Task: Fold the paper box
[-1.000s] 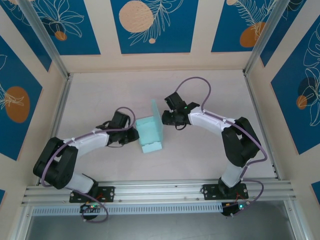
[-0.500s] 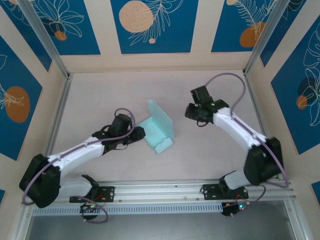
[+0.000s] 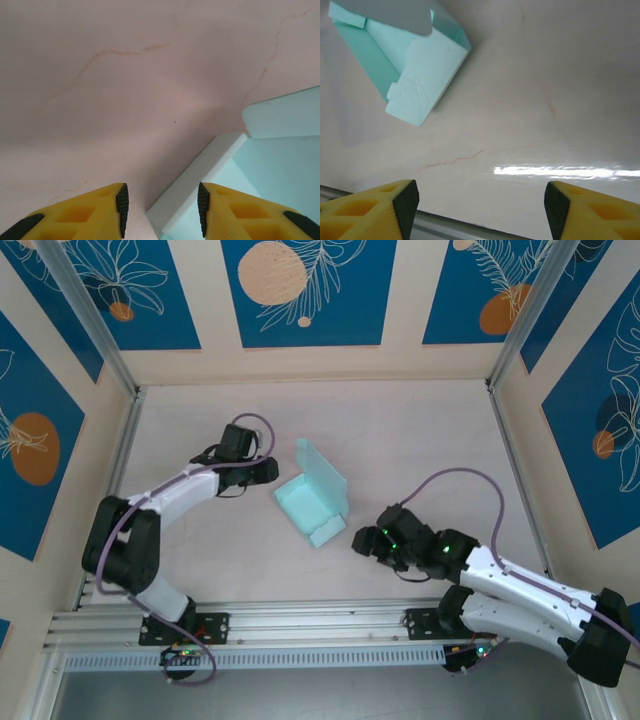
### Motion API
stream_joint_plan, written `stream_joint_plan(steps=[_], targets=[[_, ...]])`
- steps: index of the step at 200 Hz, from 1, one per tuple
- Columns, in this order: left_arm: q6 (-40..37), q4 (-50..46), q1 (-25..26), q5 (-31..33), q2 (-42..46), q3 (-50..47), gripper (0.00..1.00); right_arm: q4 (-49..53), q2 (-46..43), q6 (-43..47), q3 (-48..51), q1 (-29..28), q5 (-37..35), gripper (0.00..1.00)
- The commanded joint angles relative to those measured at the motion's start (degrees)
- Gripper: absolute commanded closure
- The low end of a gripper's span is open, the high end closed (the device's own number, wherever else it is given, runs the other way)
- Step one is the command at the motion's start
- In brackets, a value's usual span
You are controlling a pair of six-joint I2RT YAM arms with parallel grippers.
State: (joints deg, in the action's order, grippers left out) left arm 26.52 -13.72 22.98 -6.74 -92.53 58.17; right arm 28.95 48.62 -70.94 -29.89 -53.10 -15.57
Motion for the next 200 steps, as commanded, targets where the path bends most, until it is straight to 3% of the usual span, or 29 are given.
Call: stream_joint_plan(steps=[1, 46, 97, 139, 200], targets=[[-3.68, 3.37, -0.13, -5.68, -2.07, 1.92, 0.57, -19.47, 2.59, -9.8, 4.7, -2.48, 2.45, 0.25], [-2.59, 6.74, -0.13, -8.35, -6.9, 2.13, 0.59, -29.84, 14.67, -8.09, 4.02, -2.01, 4.4, 0.16], [0.36, 10.08, 0.13, -10.89, -8.04, -0.07, 0.63, -43.24, 27.09, -5.81, 2.3, 2.12, 10.24, 0.15], [1.66, 12.01, 0.56, -11.24, -8.04, -2.65, 0.65, -45.87, 33.55, -4.31, -1.95, 4.14, 13.34, 0.16], [4.87, 15.4, 2.58, -11.57, -7.28, -6.48, 0.72, -40.1, 33.24, -3.43, -5.25, 5.78, 12.71, 0.26]])
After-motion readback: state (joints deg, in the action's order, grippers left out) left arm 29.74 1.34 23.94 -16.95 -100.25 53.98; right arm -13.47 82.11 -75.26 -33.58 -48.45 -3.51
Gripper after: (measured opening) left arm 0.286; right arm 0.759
